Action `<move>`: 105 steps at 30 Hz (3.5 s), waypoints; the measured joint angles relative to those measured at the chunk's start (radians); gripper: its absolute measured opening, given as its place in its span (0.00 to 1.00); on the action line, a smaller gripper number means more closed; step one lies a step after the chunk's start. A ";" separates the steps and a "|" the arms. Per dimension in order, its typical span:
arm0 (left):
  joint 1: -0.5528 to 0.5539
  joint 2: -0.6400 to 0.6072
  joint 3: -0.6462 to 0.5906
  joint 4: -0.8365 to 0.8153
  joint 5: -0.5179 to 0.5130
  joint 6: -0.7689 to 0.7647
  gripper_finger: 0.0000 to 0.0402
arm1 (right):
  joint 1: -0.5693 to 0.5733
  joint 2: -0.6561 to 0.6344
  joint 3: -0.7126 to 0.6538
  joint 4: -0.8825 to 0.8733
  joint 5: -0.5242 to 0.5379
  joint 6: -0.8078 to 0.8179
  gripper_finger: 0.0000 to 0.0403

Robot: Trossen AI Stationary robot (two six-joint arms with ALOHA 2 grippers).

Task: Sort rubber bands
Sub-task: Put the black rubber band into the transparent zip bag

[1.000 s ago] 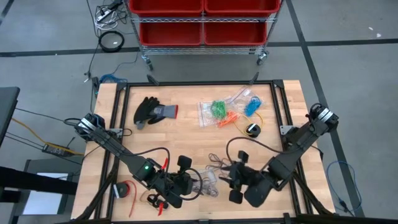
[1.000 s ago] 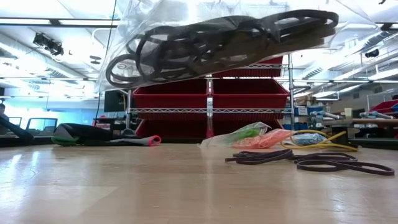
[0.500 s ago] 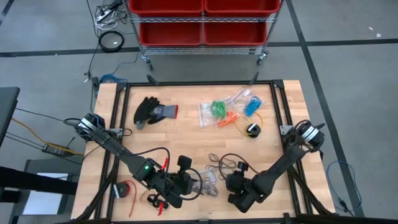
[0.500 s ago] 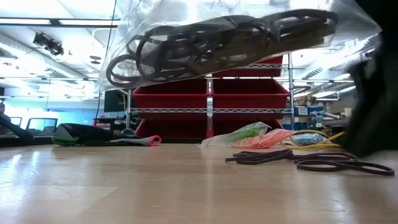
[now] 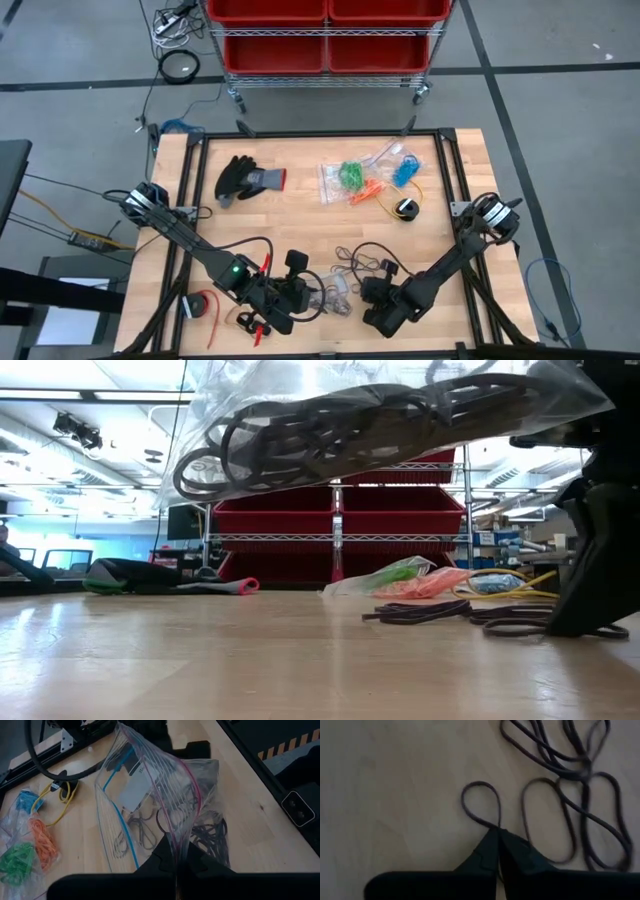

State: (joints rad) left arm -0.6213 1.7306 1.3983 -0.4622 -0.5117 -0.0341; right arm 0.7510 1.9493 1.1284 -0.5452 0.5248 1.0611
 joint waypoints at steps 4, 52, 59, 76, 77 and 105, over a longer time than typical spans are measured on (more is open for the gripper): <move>0.000 0.000 0.000 0.000 0.000 0.000 0.01 | -0.002 -0.093 -0.010 -0.074 0.028 -0.009 0.00; 0.001 0.000 0.000 0.025 0.000 0.003 0.01 | -0.051 -0.369 0.083 0.797 0.261 -0.939 0.00; 0.001 0.000 0.000 0.024 0.000 0.003 0.01 | -0.074 -0.362 0.083 0.634 0.155 -0.733 0.00; 0.002 0.000 0.000 0.024 0.000 0.003 0.01 | -0.121 -0.282 0.083 0.578 0.015 -0.591 0.00; 0.002 0.000 0.000 0.024 0.000 0.003 0.01 | -0.109 -0.296 0.083 0.576 0.028 -0.591 0.00; 0.002 0.000 0.000 0.024 0.000 0.003 0.01 | 0.118 -0.382 0.083 0.394 0.292 -0.479 0.26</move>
State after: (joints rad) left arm -0.6197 1.7306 1.3983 -0.4381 -0.5117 -0.0313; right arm 0.8686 1.5677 1.2118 -0.1512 0.8167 0.5822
